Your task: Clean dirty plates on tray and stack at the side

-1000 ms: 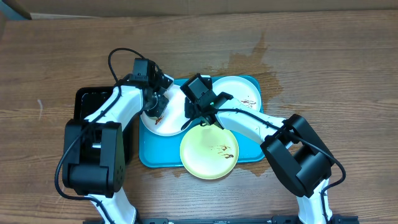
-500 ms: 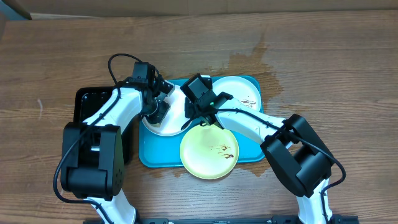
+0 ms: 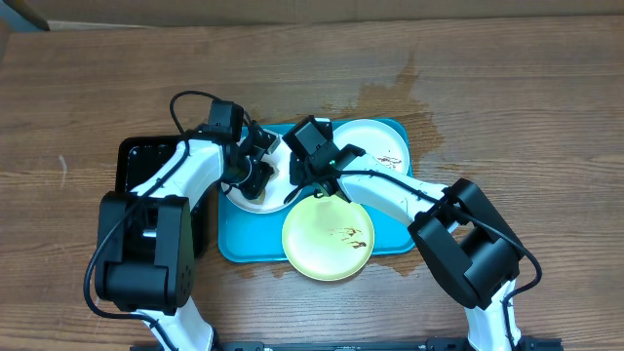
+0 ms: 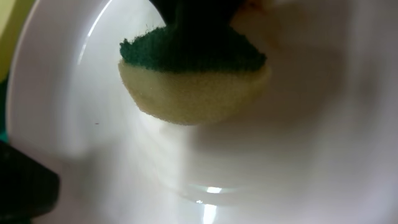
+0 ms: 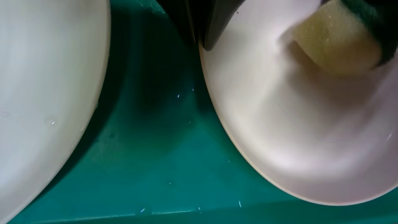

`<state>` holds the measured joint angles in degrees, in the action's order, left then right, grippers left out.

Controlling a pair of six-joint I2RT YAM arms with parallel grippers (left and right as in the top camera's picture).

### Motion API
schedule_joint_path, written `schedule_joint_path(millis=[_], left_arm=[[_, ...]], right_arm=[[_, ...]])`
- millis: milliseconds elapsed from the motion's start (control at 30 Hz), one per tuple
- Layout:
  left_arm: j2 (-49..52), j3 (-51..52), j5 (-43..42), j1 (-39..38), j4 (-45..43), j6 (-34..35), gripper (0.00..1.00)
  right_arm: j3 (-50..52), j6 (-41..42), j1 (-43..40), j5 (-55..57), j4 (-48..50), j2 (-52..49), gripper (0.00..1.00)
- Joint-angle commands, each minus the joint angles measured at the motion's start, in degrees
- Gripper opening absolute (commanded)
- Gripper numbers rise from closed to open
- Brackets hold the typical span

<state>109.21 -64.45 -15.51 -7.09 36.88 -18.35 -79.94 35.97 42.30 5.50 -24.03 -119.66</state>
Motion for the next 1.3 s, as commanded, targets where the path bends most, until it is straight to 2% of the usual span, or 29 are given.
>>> schedule_joint_path(millis=[0, 267, 467, 567, 733, 900, 1033, 1167, 1267], left_arm=[[7.7, 9.4, -0.9, -0.5, -1.0, 0.8, 0.04], [7.6, 7.5, -8.6, 0.2, -3.0, 3.7, 0.04], [7.0, -4.0, -15.6, 3.3, 3.0, 8.3, 0.04], [7.0, -8.7, -13.9, 3.5, 7.6, 8.2, 0.04], [7.0, -12.2, -13.2, 3.4, 10.8, 7.7, 0.04], [7.0, -16.2, -19.7, 5.1, 11.6, 7.9, 0.04], [7.0, -16.9, -15.7, 5.9, 12.5, 8.2, 0.04], [7.0, -15.9, -3.2, 5.8, 13.9, 8.2, 0.04], [7.0, -12.7, 1.7, 4.8, 10.3, 8.9, 0.04]], right_arm=[[-1.4, 0.0, 0.1, -0.3, 1.0, -0.1, 0.04], [-1.4, 0.0, 0.1, -0.6, 1.0, -0.1, 0.04], [-1.4, 0.0, 0.1, -0.6, 1.0, -0.1, 0.04], [-1.4, 0.0, 0.1, -0.6, 1.0, -0.1, 0.04], [-1.4, 0.0, 0.1, -0.6, 1.2, -0.1, 0.04], [-1.4, 0.0, 0.1, -0.6, 1.2, -0.1, 0.04], [-1.4, 0.0, 0.1, -0.6, 1.2, -0.1, 0.04], [-1.4, 0.0, 0.1, -0.6, 1.2, -0.1, 0.04], [-1.4, 0.0, 0.1, -0.6, 1.3, -0.1, 0.04]])
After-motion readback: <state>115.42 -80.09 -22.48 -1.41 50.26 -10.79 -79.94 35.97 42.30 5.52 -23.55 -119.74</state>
